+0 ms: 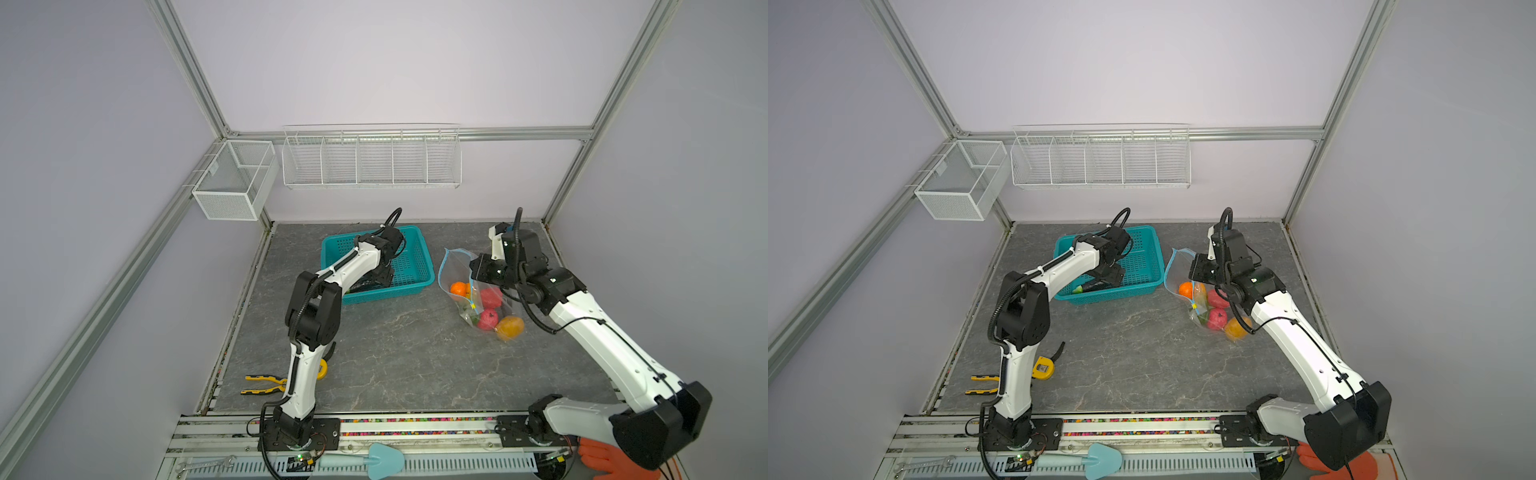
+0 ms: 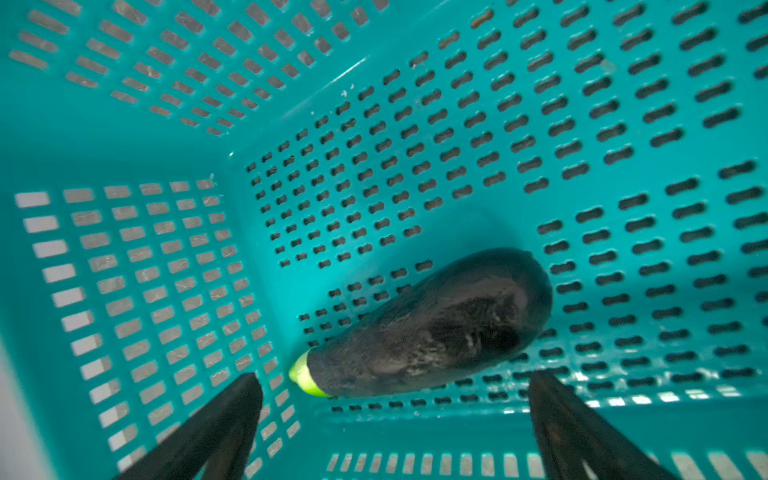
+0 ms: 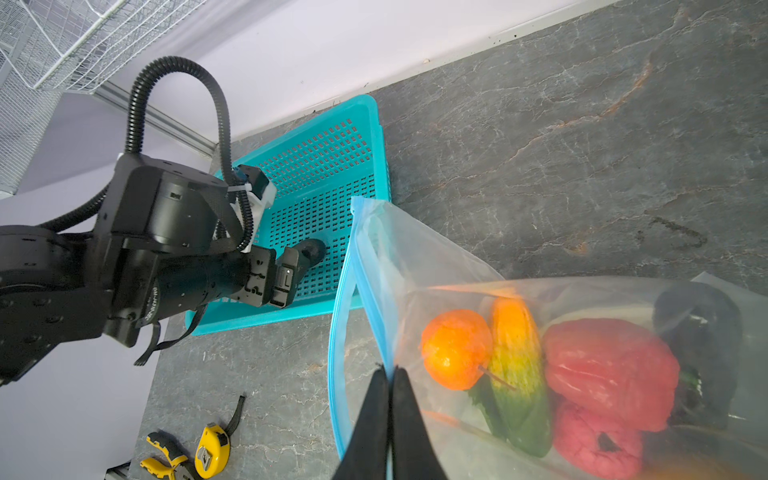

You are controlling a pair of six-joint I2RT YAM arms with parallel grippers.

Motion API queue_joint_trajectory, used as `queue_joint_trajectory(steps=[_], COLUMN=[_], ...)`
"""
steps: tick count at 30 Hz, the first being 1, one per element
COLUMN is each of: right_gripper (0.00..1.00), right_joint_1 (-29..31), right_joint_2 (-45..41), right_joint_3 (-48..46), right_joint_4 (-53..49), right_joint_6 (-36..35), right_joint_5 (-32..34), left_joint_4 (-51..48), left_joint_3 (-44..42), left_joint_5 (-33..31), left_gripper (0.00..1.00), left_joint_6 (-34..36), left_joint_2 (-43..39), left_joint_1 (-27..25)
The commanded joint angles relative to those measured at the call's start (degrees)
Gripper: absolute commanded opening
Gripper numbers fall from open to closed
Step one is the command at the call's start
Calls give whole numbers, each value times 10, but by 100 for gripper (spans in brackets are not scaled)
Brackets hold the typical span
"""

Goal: Place the food in the zip-top bag and seal the zipper
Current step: 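Move the left gripper back over the basket toward the dark zucchini, then lower the left gripper around the dark zucchini and close it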

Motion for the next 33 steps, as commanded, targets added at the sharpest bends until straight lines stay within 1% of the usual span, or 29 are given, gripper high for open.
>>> queue_joint_trajectory(steps=[1, 6, 10, 14, 21, 29, 33], right_gripper=[7, 7, 7, 7, 7, 7, 7], right_joint_1=[3, 3, 3, 1, 0, -1, -1], right_joint_2=[-14, -25, -28, -30, -35, -39, -39], right_joint_3=[-10, -15, -10, -8, -8, -3, 1], right_joint_4=[15, 15, 8, 3, 1, -1, -2], right_joint_6=[4, 1, -5, -8, -8, -11, -10], right_joint_5=[-4, 4, 10, 10, 11, 15, 13], left_joint_4=[-9, -8, -17, -13, -37, -52, -55], left_joint_3=[3, 14, 44, 52, 95, 119, 128], left_joint_5=[17, -11, -9, -3, -15, -20, -13], left_gripper=[100, 99, 100, 91, 70, 57, 52], left_joint_6=[3, -7, -12, -14, -15, -24, -32], left_joint_2=[13, 34, 64, 78, 96, 89, 88], left_joint_1=[-3, -1, 1, 1, 3, 3, 3])
